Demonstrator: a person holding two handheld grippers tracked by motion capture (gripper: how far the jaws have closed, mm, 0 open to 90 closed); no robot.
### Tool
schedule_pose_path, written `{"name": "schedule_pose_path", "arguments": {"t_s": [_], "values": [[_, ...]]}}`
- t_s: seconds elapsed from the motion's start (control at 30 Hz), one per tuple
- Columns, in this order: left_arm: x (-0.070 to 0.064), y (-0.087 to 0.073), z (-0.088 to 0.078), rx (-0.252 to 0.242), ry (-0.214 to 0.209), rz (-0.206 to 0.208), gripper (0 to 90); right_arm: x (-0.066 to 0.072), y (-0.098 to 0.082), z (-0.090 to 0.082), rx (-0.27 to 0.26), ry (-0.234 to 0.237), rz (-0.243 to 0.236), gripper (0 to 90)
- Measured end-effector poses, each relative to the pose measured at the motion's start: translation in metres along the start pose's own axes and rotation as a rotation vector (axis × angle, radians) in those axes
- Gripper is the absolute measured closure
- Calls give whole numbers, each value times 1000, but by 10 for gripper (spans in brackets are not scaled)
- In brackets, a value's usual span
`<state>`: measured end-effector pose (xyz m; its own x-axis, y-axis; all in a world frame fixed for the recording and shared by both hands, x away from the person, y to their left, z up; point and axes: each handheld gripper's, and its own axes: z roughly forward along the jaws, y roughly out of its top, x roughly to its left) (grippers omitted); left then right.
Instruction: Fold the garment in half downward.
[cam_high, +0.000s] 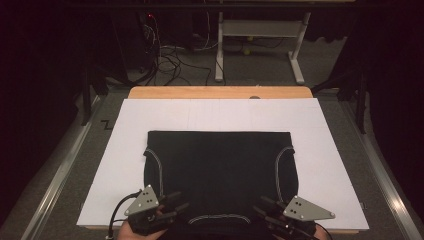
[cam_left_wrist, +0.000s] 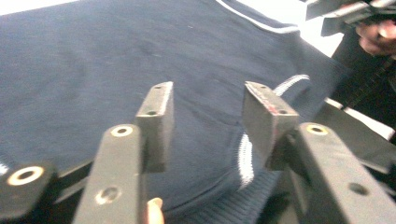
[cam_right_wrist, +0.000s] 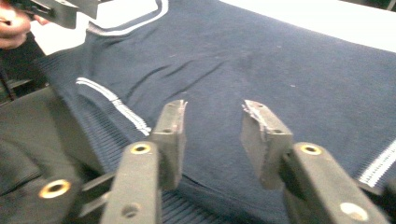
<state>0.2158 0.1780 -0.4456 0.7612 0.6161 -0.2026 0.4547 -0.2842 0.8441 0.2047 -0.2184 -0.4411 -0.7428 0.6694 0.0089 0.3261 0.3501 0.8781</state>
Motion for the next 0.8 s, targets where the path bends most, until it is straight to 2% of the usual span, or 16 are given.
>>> {"name": "schedule_pose_path", "arguments": {"t_s": [0.07,0.2,0.3,0.37,0.43,0.5,0.63,0.7,0.8], "values": [[8,-2,1,3,7,-25,453,-3,-1,1,6,-13,12,538],[22,-5,2,14,26,-44,389,-9,-4,5,12,-45,28,441],[31,-6,2,12,41,-49,356,-17,-8,8,14,-59,58,376],[37,-7,1,10,74,-34,339,-23,-10,9,18,-70,70,337],[46,-7,-2,-1,112,-28,306,-28,-11,9,8,-78,84,298],[56,-8,-6,-12,134,-50,292,-34,-11,8,0,-95,103,257],[69,-10,-11,-17,160,-77,217,-47,-12,5,-24,-134,138,199],[75,-10,-14,-19,165,-84,204,-53,-13,6,-30,-163,151,148],[84,-11,-16,-25,173,-89,184,-59,-15,8,-33,-193,163,134]]}}
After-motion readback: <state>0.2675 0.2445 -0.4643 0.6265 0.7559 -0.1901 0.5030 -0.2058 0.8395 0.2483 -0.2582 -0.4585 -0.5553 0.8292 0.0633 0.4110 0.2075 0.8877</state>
